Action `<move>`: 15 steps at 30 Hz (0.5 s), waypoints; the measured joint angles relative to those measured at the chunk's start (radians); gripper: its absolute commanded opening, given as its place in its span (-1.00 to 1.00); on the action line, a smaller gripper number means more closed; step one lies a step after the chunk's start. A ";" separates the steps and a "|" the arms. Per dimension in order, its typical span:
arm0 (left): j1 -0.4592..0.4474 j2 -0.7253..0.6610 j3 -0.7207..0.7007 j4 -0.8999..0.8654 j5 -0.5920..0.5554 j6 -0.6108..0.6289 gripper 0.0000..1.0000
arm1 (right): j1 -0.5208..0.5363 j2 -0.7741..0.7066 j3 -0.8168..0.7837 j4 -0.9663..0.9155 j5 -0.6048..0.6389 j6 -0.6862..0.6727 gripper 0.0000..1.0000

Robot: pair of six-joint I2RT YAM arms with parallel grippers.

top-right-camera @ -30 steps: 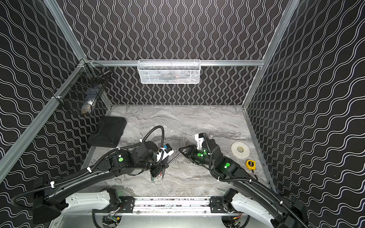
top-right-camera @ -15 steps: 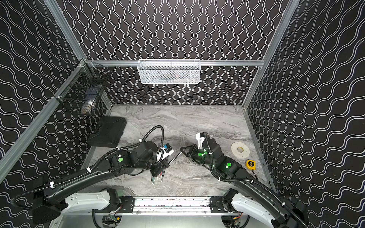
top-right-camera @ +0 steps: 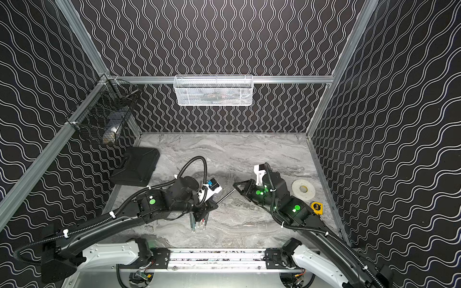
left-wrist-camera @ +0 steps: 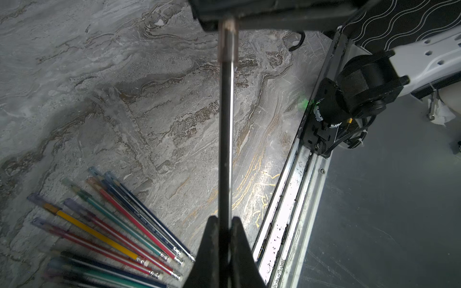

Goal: Remove the protective cover of the pencils
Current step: Remove the protective sleeve from the pencil, then place the protective sleeve at the center of the board.

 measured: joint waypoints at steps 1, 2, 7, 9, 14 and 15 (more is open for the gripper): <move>0.000 0.000 0.000 -0.021 0.002 0.000 -1.00 | -0.016 0.001 0.004 -0.010 0.015 -0.013 -0.87; 0.000 0.000 0.000 -0.038 0.006 0.001 -1.00 | -0.033 0.002 0.007 -0.022 0.032 -0.015 -0.87; 0.000 0.001 0.000 -0.055 0.026 0.001 -1.00 | -0.087 0.019 0.018 -0.053 0.018 -0.040 -0.88; 0.000 0.003 0.000 -0.061 0.028 0.001 -1.00 | -0.103 0.024 0.023 -0.060 0.010 -0.045 -0.88; 0.000 0.014 0.000 -0.076 0.026 0.001 -1.00 | -0.130 0.037 0.029 -0.073 -0.004 -0.064 -0.88; 0.001 0.016 0.000 -0.076 0.026 0.001 -1.00 | -0.135 0.040 0.031 -0.079 -0.004 -0.070 -0.89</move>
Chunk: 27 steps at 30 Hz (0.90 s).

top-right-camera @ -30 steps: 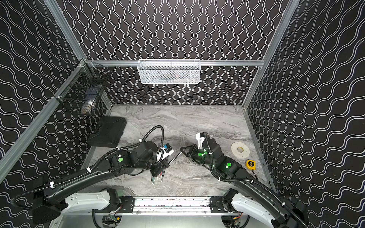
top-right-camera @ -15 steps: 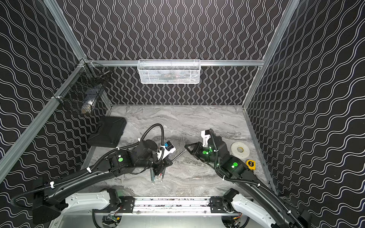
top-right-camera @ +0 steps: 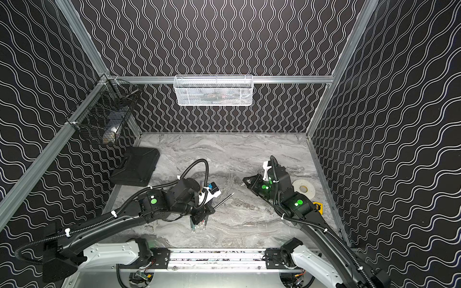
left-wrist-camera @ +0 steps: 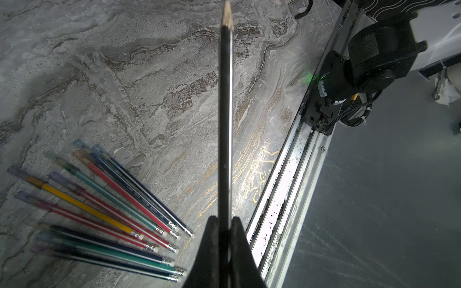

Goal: Remove the protective cover of the pencils
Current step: Place the protective sleeve at the center of the board.

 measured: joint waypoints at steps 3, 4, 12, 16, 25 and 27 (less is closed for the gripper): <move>0.009 0.002 0.002 -0.003 0.002 0.000 -1.00 | -0.009 0.003 0.002 -0.016 -0.003 -0.020 -0.88; 0.015 0.002 0.002 -0.002 0.005 0.000 -1.00 | -0.012 0.004 0.002 -0.019 -0.003 -0.024 -0.87; 0.061 0.049 -0.002 0.040 0.015 -0.096 -1.00 | -0.064 0.199 0.059 -0.124 0.039 -0.196 -0.92; 0.061 0.174 0.007 0.097 0.021 -0.172 -1.00 | -0.150 0.322 0.037 -0.139 0.034 -0.283 -0.89; 0.063 0.472 0.114 0.267 -0.009 -0.296 -1.00 | -0.275 0.476 -0.006 -0.122 0.002 -0.348 -0.77; 0.063 0.538 0.145 0.282 -0.023 -0.314 -1.00 | -0.296 0.491 -0.031 -0.120 0.004 -0.348 -0.77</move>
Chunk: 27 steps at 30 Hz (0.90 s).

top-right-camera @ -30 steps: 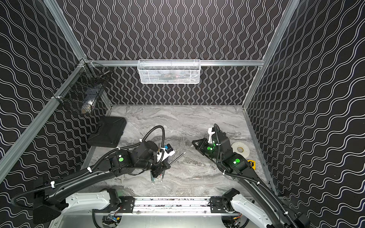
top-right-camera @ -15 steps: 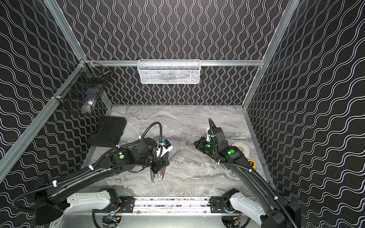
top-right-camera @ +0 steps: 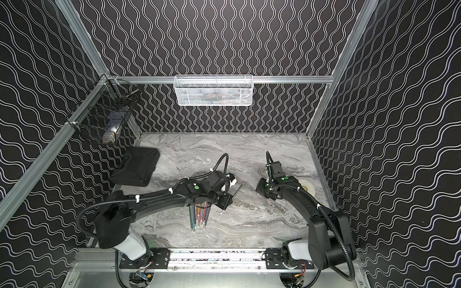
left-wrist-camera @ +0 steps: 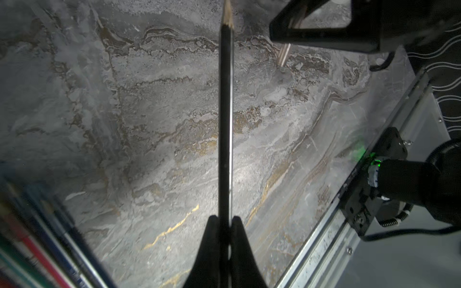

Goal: Remove the protective cover of the pencils
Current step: Place the protective sleeve at the center of the board.

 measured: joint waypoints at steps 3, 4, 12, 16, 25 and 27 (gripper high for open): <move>0.006 0.077 0.029 0.026 -0.019 -0.012 -1.00 | -0.027 0.024 -0.026 0.004 0.005 0.000 -0.76; 0.010 0.095 0.035 0.028 -0.021 -0.018 -1.00 | -0.034 0.030 -0.034 0.008 0.008 0.000 -0.76; 0.031 0.188 0.103 0.039 -0.056 -0.028 -1.00 | -0.080 0.050 -0.066 0.031 0.023 0.001 -0.70; 0.037 0.215 0.121 0.036 -0.070 -0.025 -1.00 | -0.098 0.069 -0.066 0.042 0.022 0.001 -0.70; 0.066 0.275 0.129 0.034 -0.090 -0.021 -1.00 | -0.117 0.091 -0.068 0.056 0.007 0.013 -0.57; 0.068 0.283 0.134 0.034 -0.091 -0.021 -1.00 | -0.118 0.093 -0.068 0.057 0.003 0.016 -0.56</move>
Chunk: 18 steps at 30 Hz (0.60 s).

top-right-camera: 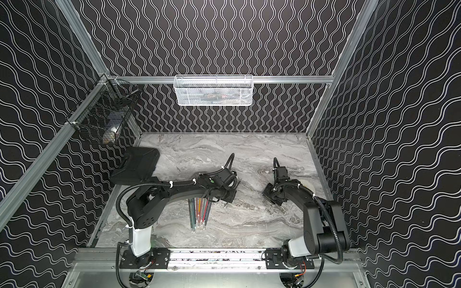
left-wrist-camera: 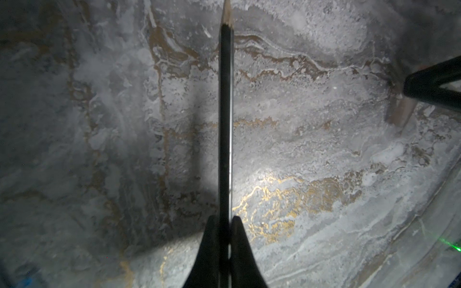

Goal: Remove the protective cover of the pencils
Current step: Place the protective sleeve at the center of the board.

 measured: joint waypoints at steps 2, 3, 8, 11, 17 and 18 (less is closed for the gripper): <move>0.001 0.003 0.003 0.001 0.001 0.002 -1.00 | 0.000 0.000 0.000 0.001 -0.003 0.000 -0.56; 0.002 0.005 0.003 0.001 0.002 0.003 -1.00 | -0.001 0.000 0.000 0.001 -0.004 0.000 -0.56; 0.012 0.007 0.000 0.005 0.002 0.002 -1.00 | -0.005 -0.005 -0.013 0.012 -0.019 0.000 -0.56; 0.019 0.007 -0.002 0.008 0.003 0.002 -1.00 | -0.005 -0.015 -0.019 0.016 -0.033 0.003 -0.56; 0.031 0.008 -0.002 0.008 0.003 0.002 -1.00 | -0.006 -0.035 -0.019 0.026 -0.058 0.003 -0.48; 0.033 0.010 0.000 0.008 0.003 0.002 -1.00 | -0.006 -0.035 -0.019 0.027 -0.065 0.000 -0.46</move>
